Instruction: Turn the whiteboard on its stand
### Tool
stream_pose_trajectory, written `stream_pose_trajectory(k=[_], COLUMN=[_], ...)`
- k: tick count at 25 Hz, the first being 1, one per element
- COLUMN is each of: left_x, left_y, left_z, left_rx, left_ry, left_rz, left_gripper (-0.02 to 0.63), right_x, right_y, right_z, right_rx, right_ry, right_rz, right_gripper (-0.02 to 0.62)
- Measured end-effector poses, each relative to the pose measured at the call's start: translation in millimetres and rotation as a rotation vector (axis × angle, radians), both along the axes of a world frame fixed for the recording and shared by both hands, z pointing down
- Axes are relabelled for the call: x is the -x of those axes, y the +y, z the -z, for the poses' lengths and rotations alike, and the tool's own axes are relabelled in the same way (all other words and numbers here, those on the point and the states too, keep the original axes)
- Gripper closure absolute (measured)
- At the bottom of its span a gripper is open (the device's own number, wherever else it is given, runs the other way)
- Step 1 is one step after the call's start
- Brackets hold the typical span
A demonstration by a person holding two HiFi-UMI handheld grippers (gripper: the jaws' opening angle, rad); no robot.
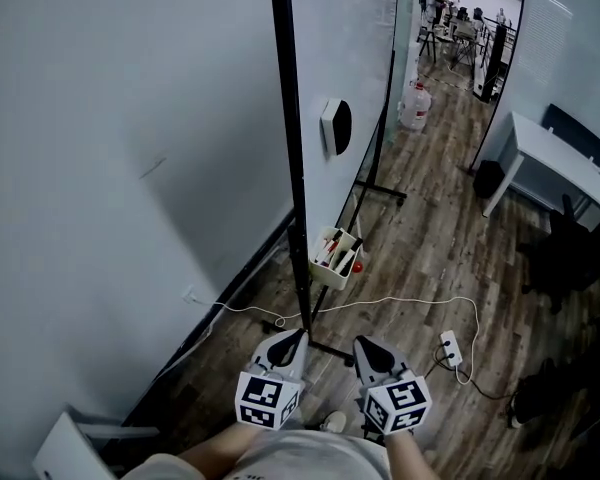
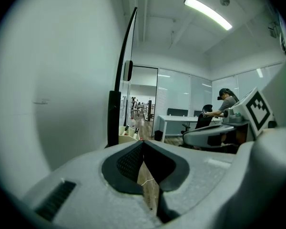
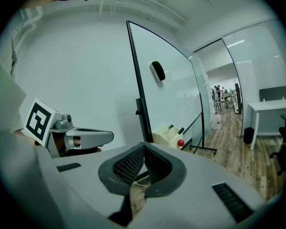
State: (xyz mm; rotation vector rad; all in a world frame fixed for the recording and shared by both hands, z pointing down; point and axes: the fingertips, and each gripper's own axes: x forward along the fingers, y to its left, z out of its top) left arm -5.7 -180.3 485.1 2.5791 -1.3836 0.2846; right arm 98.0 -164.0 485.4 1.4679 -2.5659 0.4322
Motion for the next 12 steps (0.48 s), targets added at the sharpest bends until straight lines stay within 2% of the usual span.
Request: stream_pose_trajectory(k=[12], left_x=[6], left_y=[-46], left_z=[-7], left_rx=[0.024], left_ry=[-0.008], left_rz=[-0.009], left_gripper=[0.594], right_x=[2], right_y=[-30], right_z=[-4], right_rx=[0.004], right_ry=[0.016], right_rz=[-0.015], right_gripper=[0.589])
